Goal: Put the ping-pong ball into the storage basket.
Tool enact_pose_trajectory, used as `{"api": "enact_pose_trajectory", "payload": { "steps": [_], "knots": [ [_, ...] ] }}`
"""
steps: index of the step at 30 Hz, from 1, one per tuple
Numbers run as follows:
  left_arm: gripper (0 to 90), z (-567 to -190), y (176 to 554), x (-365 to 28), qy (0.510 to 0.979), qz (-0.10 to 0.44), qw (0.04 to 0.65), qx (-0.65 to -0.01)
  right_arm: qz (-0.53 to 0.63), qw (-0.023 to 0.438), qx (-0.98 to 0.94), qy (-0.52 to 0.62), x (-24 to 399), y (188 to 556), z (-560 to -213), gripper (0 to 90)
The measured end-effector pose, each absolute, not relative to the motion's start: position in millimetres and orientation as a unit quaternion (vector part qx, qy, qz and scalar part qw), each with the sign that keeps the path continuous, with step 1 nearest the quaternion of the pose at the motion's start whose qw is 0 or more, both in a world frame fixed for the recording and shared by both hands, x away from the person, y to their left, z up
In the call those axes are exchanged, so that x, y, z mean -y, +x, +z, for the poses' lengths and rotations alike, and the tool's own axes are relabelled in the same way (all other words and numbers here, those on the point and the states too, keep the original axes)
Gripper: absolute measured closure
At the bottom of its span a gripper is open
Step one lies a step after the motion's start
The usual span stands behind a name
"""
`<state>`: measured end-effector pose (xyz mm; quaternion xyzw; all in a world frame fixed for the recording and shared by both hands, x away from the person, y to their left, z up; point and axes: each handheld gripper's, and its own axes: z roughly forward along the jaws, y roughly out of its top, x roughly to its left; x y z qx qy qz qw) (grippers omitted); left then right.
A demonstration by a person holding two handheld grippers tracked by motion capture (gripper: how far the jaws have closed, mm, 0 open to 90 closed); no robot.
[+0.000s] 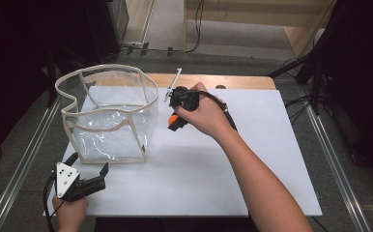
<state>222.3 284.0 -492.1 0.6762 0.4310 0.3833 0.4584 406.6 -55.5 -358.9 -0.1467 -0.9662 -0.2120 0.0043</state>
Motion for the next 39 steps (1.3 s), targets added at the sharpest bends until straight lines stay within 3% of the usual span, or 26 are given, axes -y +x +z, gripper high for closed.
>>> {"api": "enact_pose_trajectory", "payload": {
  "steps": [39],
  "knots": [
    [0.0, -492, 222, -284, 0.676, 0.383, 0.458, -0.431, -0.222, 0.006, 0.963, -0.152, 56, 423, -317, 48.0]
  ]
}}
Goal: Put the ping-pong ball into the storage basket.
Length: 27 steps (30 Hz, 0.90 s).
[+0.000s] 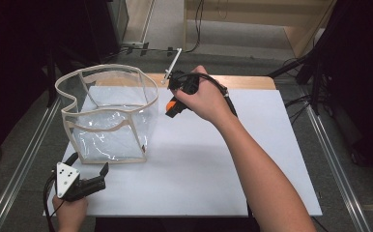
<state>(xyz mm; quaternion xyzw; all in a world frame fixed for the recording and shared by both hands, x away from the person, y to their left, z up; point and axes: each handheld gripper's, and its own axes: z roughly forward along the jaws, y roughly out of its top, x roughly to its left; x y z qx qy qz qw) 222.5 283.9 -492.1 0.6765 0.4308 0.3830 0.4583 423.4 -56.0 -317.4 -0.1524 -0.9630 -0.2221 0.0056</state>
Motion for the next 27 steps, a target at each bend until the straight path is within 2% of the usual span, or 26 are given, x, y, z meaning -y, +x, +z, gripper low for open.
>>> {"api": "enact_pose_trajectory", "payload": {
  "steps": [27],
  "knots": [
    [0.0, -492, 223, -284, 0.676, 0.383, 0.459, -0.431, -0.223, -0.004, 0.964, -0.142, 48, 434, -285, 48.0]
  ]
}}
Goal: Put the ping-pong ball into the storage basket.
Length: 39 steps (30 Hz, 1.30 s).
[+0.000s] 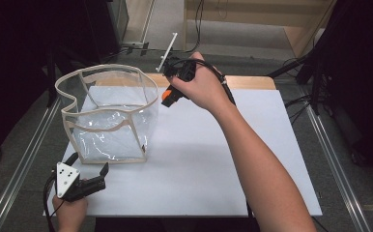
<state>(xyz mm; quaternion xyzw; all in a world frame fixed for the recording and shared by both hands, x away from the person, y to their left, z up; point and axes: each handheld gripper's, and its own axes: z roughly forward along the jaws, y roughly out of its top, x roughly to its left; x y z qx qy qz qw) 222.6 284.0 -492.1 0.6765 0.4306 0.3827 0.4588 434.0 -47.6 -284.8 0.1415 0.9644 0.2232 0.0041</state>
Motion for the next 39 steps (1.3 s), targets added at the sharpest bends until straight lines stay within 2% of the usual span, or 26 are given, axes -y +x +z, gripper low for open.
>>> {"api": "enact_pose_trajectory", "payload": {
  "steps": [39],
  "knots": [
    [0.0, -492, 223, -284, 0.678, 0.382, 0.458, -0.43, 0.231, 0.007, -0.966, 0.12, 12, 441, -265, 48.0]
  ]
}}
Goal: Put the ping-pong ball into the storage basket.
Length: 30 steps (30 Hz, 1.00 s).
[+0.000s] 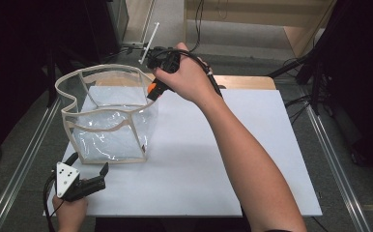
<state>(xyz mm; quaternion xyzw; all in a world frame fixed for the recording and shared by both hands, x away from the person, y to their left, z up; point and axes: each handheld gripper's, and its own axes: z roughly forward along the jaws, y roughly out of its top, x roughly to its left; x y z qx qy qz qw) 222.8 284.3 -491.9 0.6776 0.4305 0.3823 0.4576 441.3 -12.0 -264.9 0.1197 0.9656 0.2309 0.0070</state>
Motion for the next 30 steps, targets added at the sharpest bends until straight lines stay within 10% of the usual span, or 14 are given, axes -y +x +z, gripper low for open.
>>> {"api": "enact_pose_trajectory", "payload": {
  "steps": [30],
  "knots": [
    [0.0, -492, 223, -284, 0.678, 0.381, 0.458, -0.431, 0.226, 0.005, -0.968, 0.108, -16, 445, -276, 47.9]
  ]
}}
